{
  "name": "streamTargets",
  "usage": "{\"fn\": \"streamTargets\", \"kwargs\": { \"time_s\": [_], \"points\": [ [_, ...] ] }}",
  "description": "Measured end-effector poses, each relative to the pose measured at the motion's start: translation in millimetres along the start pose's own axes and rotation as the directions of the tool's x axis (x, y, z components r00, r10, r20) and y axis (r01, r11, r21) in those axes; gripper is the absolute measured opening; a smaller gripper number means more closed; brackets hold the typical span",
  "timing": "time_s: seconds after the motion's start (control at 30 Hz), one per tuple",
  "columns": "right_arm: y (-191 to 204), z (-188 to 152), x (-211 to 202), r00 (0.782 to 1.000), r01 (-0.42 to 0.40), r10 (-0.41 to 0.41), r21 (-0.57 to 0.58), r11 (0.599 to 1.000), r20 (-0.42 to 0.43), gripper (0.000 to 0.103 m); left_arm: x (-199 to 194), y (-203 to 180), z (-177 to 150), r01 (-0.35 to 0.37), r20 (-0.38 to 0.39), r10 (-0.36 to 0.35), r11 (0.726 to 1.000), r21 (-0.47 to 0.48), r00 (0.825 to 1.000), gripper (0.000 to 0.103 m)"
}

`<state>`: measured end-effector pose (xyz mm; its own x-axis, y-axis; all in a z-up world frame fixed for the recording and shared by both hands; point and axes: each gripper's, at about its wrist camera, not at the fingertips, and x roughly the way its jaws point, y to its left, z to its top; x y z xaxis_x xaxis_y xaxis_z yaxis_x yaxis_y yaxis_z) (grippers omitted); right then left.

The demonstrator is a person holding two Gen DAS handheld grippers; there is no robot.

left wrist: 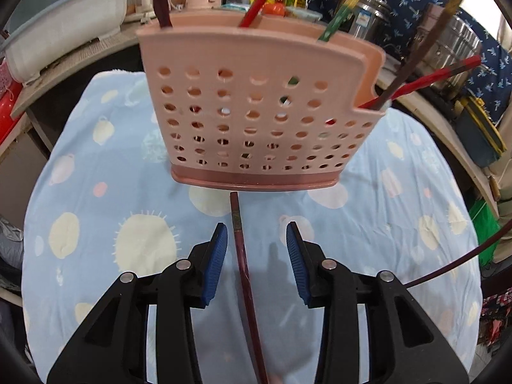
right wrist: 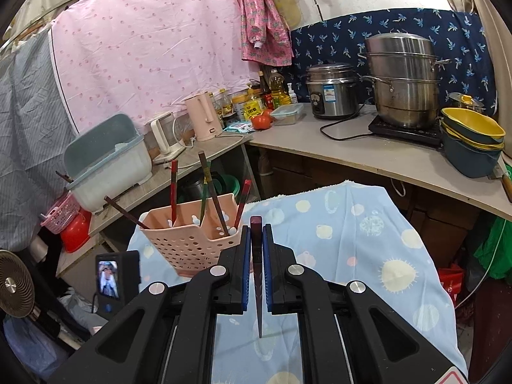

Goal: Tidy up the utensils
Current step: 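Lift both chopsticks and lower them tip-first into the pink holder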

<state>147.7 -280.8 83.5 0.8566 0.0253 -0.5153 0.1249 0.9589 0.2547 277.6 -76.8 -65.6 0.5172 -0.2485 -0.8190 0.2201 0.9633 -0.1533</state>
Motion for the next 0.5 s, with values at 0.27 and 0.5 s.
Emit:
{"fn": "streamTargets", "kwargs": {
  "time_s": [0.27, 0.5],
  "points": [
    [7, 3, 21, 1.000, -0.002, 0.002, -0.029, 1.000, 0.001, 0.007, 32, 4, 7, -0.005, -0.048, 0.005, 1.000, -0.012, 0.999, 0.008],
    [9, 4, 20, 1.000, -0.005, 0.005, -0.025, 1.000, 0.001, 0.007, 17, 5, 3, 0.000, -0.021, 0.000, 1.000, 0.005, 1.000, 0.000]
  ]
}}
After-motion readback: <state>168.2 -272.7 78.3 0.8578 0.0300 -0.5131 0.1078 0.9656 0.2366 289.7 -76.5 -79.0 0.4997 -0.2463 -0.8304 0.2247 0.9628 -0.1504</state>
